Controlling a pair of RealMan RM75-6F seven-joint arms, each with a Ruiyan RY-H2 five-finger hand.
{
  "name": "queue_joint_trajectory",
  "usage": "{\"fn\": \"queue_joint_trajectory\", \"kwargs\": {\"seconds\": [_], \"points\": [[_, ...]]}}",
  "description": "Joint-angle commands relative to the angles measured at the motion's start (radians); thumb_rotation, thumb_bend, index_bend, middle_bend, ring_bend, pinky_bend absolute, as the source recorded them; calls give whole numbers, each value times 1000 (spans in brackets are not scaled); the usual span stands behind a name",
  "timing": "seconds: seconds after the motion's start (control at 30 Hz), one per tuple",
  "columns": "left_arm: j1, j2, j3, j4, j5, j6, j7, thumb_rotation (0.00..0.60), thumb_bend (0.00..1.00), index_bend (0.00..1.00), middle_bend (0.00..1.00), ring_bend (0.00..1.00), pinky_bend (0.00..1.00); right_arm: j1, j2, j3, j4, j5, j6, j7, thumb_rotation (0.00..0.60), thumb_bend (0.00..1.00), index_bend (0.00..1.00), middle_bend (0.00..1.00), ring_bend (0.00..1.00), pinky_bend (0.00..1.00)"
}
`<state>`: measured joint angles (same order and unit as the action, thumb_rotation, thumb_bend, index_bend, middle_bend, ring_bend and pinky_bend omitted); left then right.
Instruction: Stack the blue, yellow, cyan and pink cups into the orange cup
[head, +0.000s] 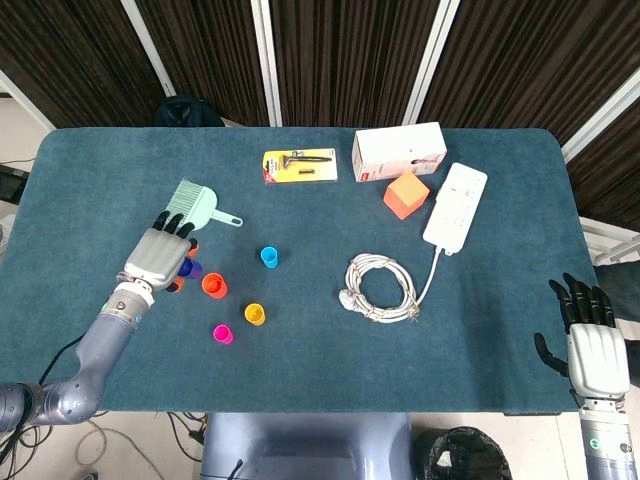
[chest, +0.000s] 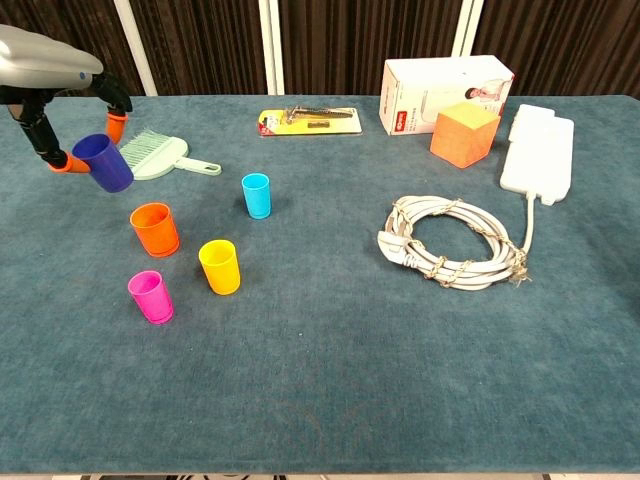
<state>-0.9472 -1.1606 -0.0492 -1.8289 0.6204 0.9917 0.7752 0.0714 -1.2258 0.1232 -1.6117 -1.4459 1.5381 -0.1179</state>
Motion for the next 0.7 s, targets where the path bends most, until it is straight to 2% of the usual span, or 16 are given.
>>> {"fn": "queue_joint_trajectory", "kwargs": {"seconds": [0.03, 0.27, 0.7], "points": [[16, -43, -2, 49, 63, -20, -55, 600, 258, 452, 149, 0, 49, 0, -1, 1, 2, 2, -1, 0, 600, 408, 114, 72, 93, 91], [18, -91, 10, 96, 120, -46, -85, 600, 257, 452, 151, 0, 49, -2, -1, 7, 5, 9, 4, 6, 600, 408, 114, 72, 93, 92], [9, -91, 22, 80, 96, -38, -57, 600, 257, 454, 151, 0, 49, -4, -1, 11, 5, 9, 10, 18, 600, 408, 114, 72, 93, 92]]}}
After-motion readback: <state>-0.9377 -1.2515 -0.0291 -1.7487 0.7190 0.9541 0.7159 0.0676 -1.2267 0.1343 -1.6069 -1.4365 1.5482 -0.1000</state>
